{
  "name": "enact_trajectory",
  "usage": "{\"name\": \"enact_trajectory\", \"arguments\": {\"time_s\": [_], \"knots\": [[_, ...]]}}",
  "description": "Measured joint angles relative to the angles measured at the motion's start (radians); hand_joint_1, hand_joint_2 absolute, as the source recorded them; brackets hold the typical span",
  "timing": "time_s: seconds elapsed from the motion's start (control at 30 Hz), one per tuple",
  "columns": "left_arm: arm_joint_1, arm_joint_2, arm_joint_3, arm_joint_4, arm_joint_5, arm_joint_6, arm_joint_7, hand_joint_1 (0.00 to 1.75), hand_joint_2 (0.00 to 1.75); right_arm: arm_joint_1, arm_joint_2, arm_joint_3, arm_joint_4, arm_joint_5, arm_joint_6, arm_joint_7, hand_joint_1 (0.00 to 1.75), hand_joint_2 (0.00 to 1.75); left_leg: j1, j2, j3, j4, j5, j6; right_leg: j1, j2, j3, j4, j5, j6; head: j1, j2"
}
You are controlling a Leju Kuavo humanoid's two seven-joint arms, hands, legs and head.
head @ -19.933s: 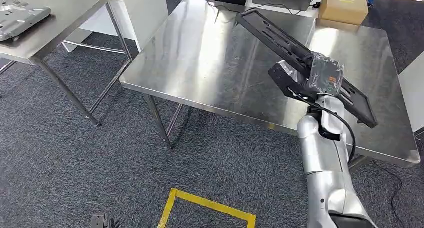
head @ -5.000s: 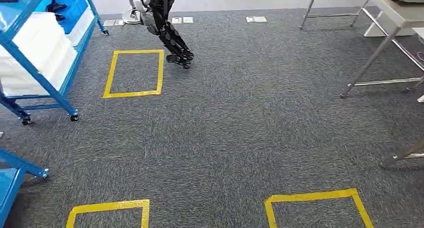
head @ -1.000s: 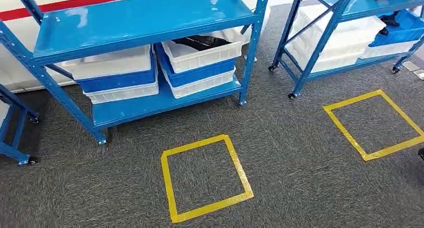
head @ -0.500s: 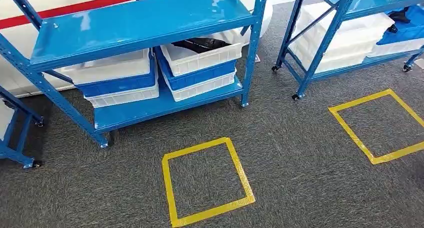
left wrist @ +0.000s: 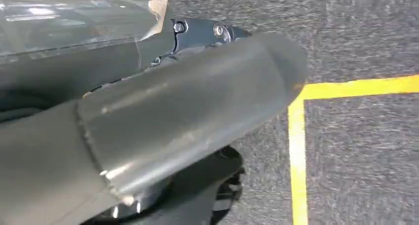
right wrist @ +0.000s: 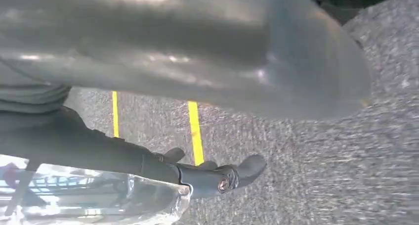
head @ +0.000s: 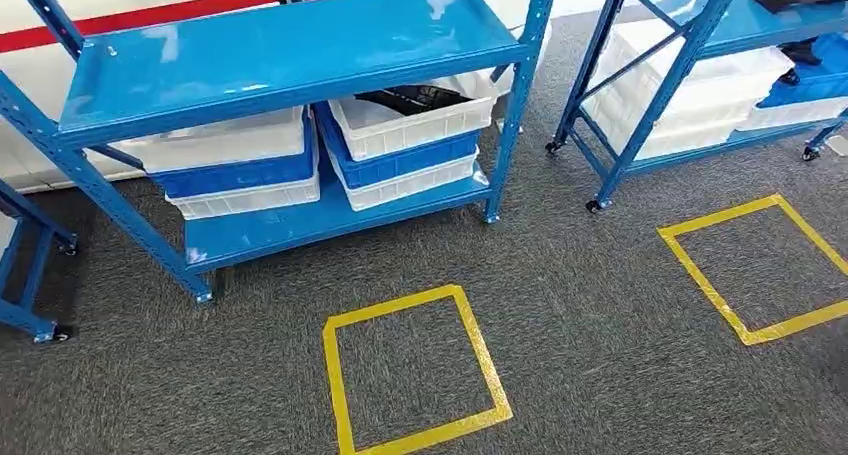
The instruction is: Take the parts from the cabinet and place them on the table.
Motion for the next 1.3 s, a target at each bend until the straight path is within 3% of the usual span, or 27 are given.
{"name": "enact_trajectory", "arguments": {"time_s": [0.07, 0.1, 0.17, 0.23, 0.3, 0.37, 0.4, 0.43, 0.47, 0.53, 0.57, 0.6, 0.63, 0.7, 0.73, 0.8, 0.87, 0.93, 0.97, 1.03, 1.07, 1.1, 1.13, 1.17, 1.23, 1.27, 1.3], "knots": [[0.000, -0.002, 0.000, 0.000, 0.000, 0.002, 0.000, 0.00, 0.00, 0.003, 0.000, 0.000, 0.000, 0.003, 0.000, 0.000, 0.00, 0.00, -0.002, -0.002, 0.009, 0.001, -0.010, 0.003, 0.000, 0.001, -0.088, 0.136, -0.033, 0.006, 0.000, 0.000], [0.001, -0.002, 0.000, 0.000, 0.000, 0.002, 0.000, 0.00, 0.00, 0.005, -0.001, 0.000, 0.000, 0.005, 0.000, 0.001, 0.00, 0.00, -0.002, -0.006, 0.016, 0.001, -0.016, 0.002, 0.000, 0.001, -0.104, 0.143, -0.020, 0.014, -0.001, 0.000], [0.002, -0.004, 0.000, 0.000, 0.002, 0.004, 0.001, 0.00, 0.00, 0.006, -0.002, 0.000, 0.000, 0.006, 0.000, 0.001, 0.00, 0.00, 0.000, -0.012, 0.036, 0.001, -0.031, -0.004, -0.001, 0.001, -0.066, 0.019, 0.063, 0.039, 0.001, 0.000], [0.002, -0.005, 0.000, 0.000, 0.002, 0.005, 0.001, 0.00, 0.00, 0.006, -0.004, 0.000, 0.000, 0.009, 0.000, 0.001, 0.00, 0.00, -0.001, -0.014, 0.044, 0.001, -0.049, -0.016, -0.008, 0.000, -0.006, -0.147, 0.146, 0.049, 0.005, 0.000], [0.001, -0.005, 0.000, 0.000, 0.003, 0.006, 0.001, 0.00, 0.00, 0.004, -0.004, 0.000, 0.000, 0.010, 0.000, 0.001, 0.00, 0.00, -0.009, -0.015, 0.054, 0.005, -0.067, -0.027, -0.003, 0.001, 0.005, -0.151, 0.143, 0.020, 0.003, 0.000], [0.001, -0.005, 0.000, 0.000, 0.003, 0.008, 0.001, 0.00, 0.00, 0.005, -0.005, 0.000, 0.000, 0.012, 0.000, 0.001, 0.00, 0.00, -0.003, -0.013, 0.057, -0.001, -0.069, -0.034, 0.003, 0.001, 0.004, -0.150, 0.138, 0.008, 0.002, 0.000], [0.000, -0.005, 0.000, -0.001, 0.003, 0.010, 0.001, 0.00, 0.00, 0.004, -0.003, 0.000, 0.000, 0.012, 0.000, 0.001, 0.00, 0.00, -0.001, -0.013, 0.060, 0.001, -0.076, -0.041, -0.010, 0.002, 0.011, -0.154, 0.138, -0.001, 0.001, 0.000], [0.000, -0.005, 0.000, -0.001, 0.003, 0.011, 0.000, 0.00, 0.00, 0.005, -0.003, -0.001, 0.000, 0.013, 0.000, 0.001, 0.00, 0.00, 0.002, -0.009, 0.056, 0.026, -0.087, -0.049, -0.011, 0.003, 0.018, -0.156, 0.135, -0.009, 0.001, 0.000], [0.000, -0.005, 0.000, -0.001, 0.003, 0.011, 0.000, 0.00, 0.00, 0.005, -0.004, -0.001, 0.000, 0.013, 0.000, 0.000, 0.00, 0.00, 0.003, -0.005, 0.029, 0.080, -0.115, -0.054, -0.011, 0.002, 0.023, -0.156, 0.129, -0.019, -0.004, 0.000], [0.000, -0.005, 0.000, -0.001, 0.003, 0.011, 0.000, 0.00, 0.00, 0.004, -0.003, 0.000, 0.000, 0.013, 0.000, 0.000, 0.00, 0.00, 0.007, -0.005, -0.065, 0.243, -0.182, -0.063, -0.009, 0.000, 0.032, -0.156, 0.120, -0.030, -0.003, 0.000], [0.001, -0.005, 0.000, -0.001, 0.003, 0.012, 0.000, 0.00, 0.00, 0.004, -0.003, 0.000, 0.000, 0.013, 0.000, 0.000, 0.00, 0.00, 0.009, -0.005, -0.115, 0.315, -0.196, -0.066, -0.009, 0.001, 0.037, -0.156, 0.114, -0.032, -0.004, 0.000], [0.002, -0.005, 0.000, -0.001, 0.004, 0.012, 0.000, 0.00, 0.00, 0.004, -0.003, 0.000, 0.000, 0.013, 0.000, 0.001, 0.00, 0.00, 0.010, -0.005, -0.141, 0.336, -0.183, -0.066, -0.009, 0.002, 0.044, -0.156, 0.109, -0.031, -0.003, 0.000], [0.002, -0.005, 0.000, -0.001, 0.004, 0.013, 0.000, 0.00, 0.00, 0.006, -0.003, -0.001, 0.000, 0.013, 0.000, 0.000, 0.00, 0.00, 0.011, -0.004, -0.143, 0.311, -0.145, -0.066, -0.009, 0.004, 0.053, -0.156, 0.101, -0.029, -0.004, 0.000], [0.001, -0.005, 0.000, -0.001, 0.004, 0.013, 0.000, 0.00, 0.00, 0.006, -0.002, -0.001, 0.000, 0.014, 0.000, 0.000, 0.00, 0.00, 0.011, 0.000, -0.091, 0.151, -0.024, -0.060, -0.011, 0.006, 0.079, -0.156, 0.085, -0.022, -0.003, 0.000], [0.002, -0.005, 0.000, -0.001, 0.004, 0.014, 0.000, 0.00, 0.00, 0.006, -0.002, -0.001, 0.000, 0.014, 0.000, 0.000, 0.00, 0.00, 0.011, 0.002, -0.061, 0.063, 0.024, -0.053, -0.011, 0.006, 0.076, -0.158, 0.076, -0.017, -0.005, 0.000], [-0.001, -0.005, 0.000, -0.002, 0.006, 0.014, 0.000, 0.00, 0.00, 0.004, -0.002, -0.001, 0.000, 0.016, 0.000, 0.000, 0.00, 0.00, 0.001, 0.002, -0.043, 0.043, -0.003, -0.045, 0.002, 0.006, 0.078, -0.157, 0.066, -0.003, -0.004, 0.000], [0.000, -0.005, 0.000, -0.002, 0.010, 0.019, 0.000, 0.00, 0.00, 0.003, -0.002, -0.001, 0.000, 0.018, 0.000, 0.000, 0.00, 0.00, -0.007, 0.000, -0.045, 0.043, -0.007, -0.033, -0.004, 0.003, 0.084, -0.168, 0.065, 0.006, -0.004, 0.000], [0.002, -0.007, 0.001, -0.002, 0.010, 0.020, 0.000, 0.00, 0.00, -0.001, -0.003, -0.001, 0.000, 0.022, 0.000, 0.000, 0.00, 0.00, 0.005, -0.001, -0.020, 0.016, 0.001, -0.020, -0.003, -0.001, 0.097, -0.164, 0.056, 0.017, -0.003, 0.000], [0.002, -0.007, 0.002, -0.003, 0.011, 0.020, 0.000, 0.00, 0.00, -0.001, -0.003, -0.001, 0.000, 0.024, 0.000, -0.001, 0.00, 0.00, 0.003, -0.001, -0.009, 0.007, -0.001, -0.012, 0.000, 0.000, 0.077, -0.122, 0.039, 0.013, -0.001, 0.000], [-0.001, -0.008, 0.002, -0.003, 0.011, 0.019, 0.001, 0.00, 0.00, -0.001, -0.002, 0.000, 0.000, 0.025, 0.002, -0.002, 0.00, 0.00, 0.002, 0.001, 0.000, 0.006, -0.009, 0.000, 0.000, 0.002, -0.015, 0.035, -0.015, 0.004, 0.000, 0.000], [-0.001, -0.009, 0.002, -0.003, 0.011, 0.019, 0.001, 0.00, 0.00, 0.000, -0.003, 0.000, 0.000, 0.026, 0.003, -0.002, 0.00, 0.00, 0.000, 0.000, 0.005, 0.006, -0.015, 0.003, 0.000, 0.002, -0.069, 0.116, -0.033, 0.005, 0.001, 0.000], [0.000, -0.009, 0.002, -0.003, 0.011, 0.019, 0.002, 0.00, 0.00, 0.003, -0.003, 0.000, 0.000, 0.026, 0.003, -0.002, 0.00, 0.00, -0.001, -0.003, 0.011, 0.006, -0.021, 0.004, 0.000, 0.002, -0.102, 0.154, -0.030, 0.011, 0.000, 0.000], [0.001, -0.009, 0.002, -0.003, 0.011, 0.019, 0.003, 0.00, 0.00, 0.005, -0.003, 0.000, 0.000, 0.026, 0.003, -0.002, 0.00, 0.00, -0.001, -0.007, 0.020, 0.006, -0.027, 0.003, 0.000, 0.002, -0.109, 0.139, -0.007, 0.020, 0.001, 0.000], [0.002, -0.009, 0.002, -0.003, 0.012, 0.019, 0.004, 0.00, 0.00, 0.006, -0.004, -0.001, 0.000, 0.027, 0.003, -0.001, 0.00, 0.00, 0.000, -0.009, 0.030, 0.007, -0.034, 0.000, 0.000, 0.002, -0.093, 0.079, 0.036, 0.031, 0.001, 0.000], [0.002, -0.010, 0.003, -0.003, 0.013, 0.019, 0.005, 0.00, 0.00, 0.005, -0.005, 0.000, 0.000, 0.029, 0.003, -0.001, 0.00, 0.00, 0.000, -0.012, 0.052, 0.007, -0.050, -0.008, -0.004, 0.001, -0.032, -0.094, 0.130, 0.047, 0.002, 0.000], [0.002, -0.010, 0.003, -0.003, 0.013, 0.019, 0.005, 0.00, 0.00, 0.005, -0.005, 0.000, 0.000, 0.030, 0.003, -0.002, 0.00, 0.00, -0.006, -0.013, 0.050, 0.009, -0.061, -0.016, -0.001, 0.001, -0.016, -0.146, 0.151, 0.041, 0.005, 0.000], [0.002, -0.010, 0.003, -0.003, 0.013, 0.019, 0.005, 0.00, 0.00, 0.003, -0.005, 0.000, 0.000, 0.031, 0.003, -0.002, 0.00, 0.00, -0.011, -0.015, 0.058, 0.011, -0.077, -0.022, -0.001, 0.001, -0.004, -0.148, 0.150, 0.024, 0.004, 0.000]]}}
